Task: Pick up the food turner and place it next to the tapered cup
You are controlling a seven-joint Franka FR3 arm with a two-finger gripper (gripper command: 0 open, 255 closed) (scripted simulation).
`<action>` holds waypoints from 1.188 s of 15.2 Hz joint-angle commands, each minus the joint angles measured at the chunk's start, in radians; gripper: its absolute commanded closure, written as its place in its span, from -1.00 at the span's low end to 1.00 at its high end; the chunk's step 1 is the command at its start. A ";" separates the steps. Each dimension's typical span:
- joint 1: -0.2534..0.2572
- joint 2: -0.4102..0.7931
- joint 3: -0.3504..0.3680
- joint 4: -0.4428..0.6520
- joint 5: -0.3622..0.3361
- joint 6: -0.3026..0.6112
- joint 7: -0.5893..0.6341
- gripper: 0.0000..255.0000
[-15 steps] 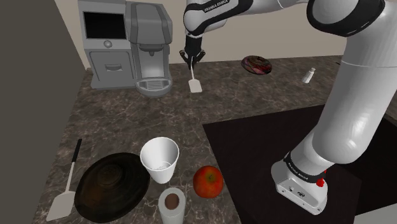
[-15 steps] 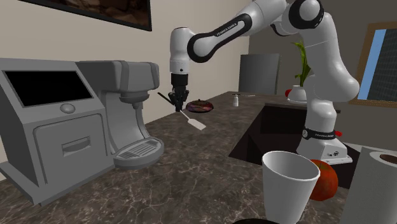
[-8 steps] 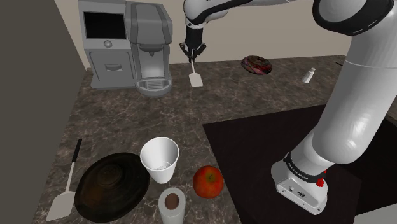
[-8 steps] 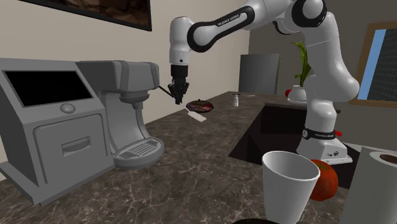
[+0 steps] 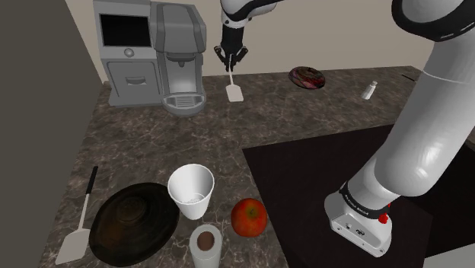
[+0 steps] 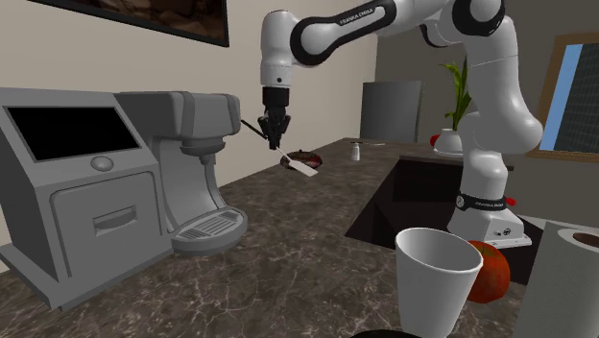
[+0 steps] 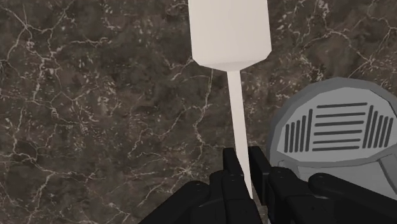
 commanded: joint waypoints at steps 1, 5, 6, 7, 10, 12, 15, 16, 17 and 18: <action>0.016 -0.060 0.011 -0.080 0.000 0.019 0.029 1.00; 0.051 -0.167 0.040 -0.219 0.002 0.049 0.094 1.00; 0.060 -0.192 0.048 -0.250 0.004 0.054 0.111 1.00; 0.069 -0.217 0.056 -0.280 0.006 0.059 0.127 1.00; 0.096 -0.287 0.084 -0.363 0.014 0.070 0.179 1.00; 0.115 -0.331 0.105 -0.412 0.021 0.075 0.215 1.00; 0.145 -0.392 0.138 -0.477 0.036 0.078 0.269 1.00; 0.155 -0.412 0.150 -0.497 0.042 0.078 0.288 1.00; 0.165 -0.430 0.162 -0.515 0.048 0.077 0.307 1.00; 0.176 -0.448 0.174 -0.532 0.054 0.077 0.326 1.00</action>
